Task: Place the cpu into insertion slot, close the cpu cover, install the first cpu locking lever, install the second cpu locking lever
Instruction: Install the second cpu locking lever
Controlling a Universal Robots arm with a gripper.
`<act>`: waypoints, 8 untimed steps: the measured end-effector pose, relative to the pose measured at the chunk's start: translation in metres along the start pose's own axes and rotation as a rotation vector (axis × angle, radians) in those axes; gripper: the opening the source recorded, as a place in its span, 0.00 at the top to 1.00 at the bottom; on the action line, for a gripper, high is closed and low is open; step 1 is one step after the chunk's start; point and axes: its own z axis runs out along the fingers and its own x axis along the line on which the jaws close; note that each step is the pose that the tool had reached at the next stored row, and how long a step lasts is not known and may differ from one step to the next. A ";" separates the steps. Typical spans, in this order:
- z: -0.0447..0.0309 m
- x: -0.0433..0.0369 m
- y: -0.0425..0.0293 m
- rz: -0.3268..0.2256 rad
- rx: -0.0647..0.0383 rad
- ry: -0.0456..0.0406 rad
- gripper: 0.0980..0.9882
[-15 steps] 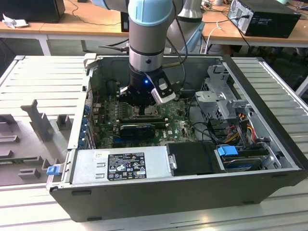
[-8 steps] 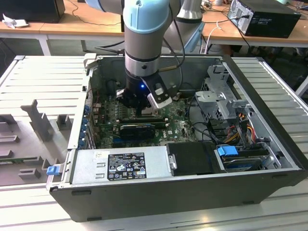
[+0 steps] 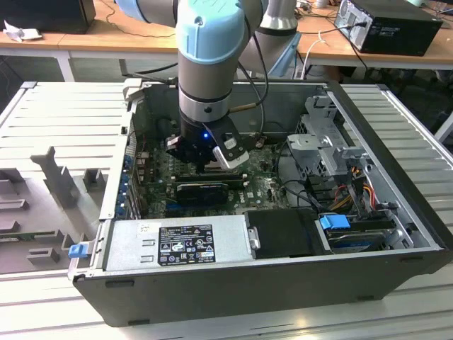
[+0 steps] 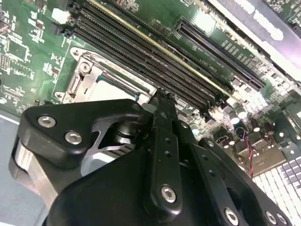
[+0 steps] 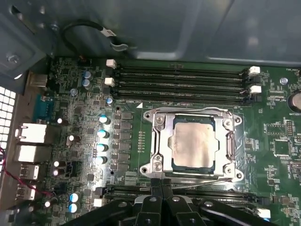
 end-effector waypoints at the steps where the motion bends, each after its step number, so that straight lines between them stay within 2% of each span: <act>1: 0.0020 0.0001 -0.0011 0.000 -0.003 0.0000 0.99; 4: 0.0026 0.0036 -0.0059 -0.001 -0.037 -0.0016 0.99; 5: 0.0026 0.0057 -0.0079 -0.001 -0.054 -0.0023 0.99; 8: 0.0024 0.0084 -0.0124 -0.002 -0.081 -0.0037 0.99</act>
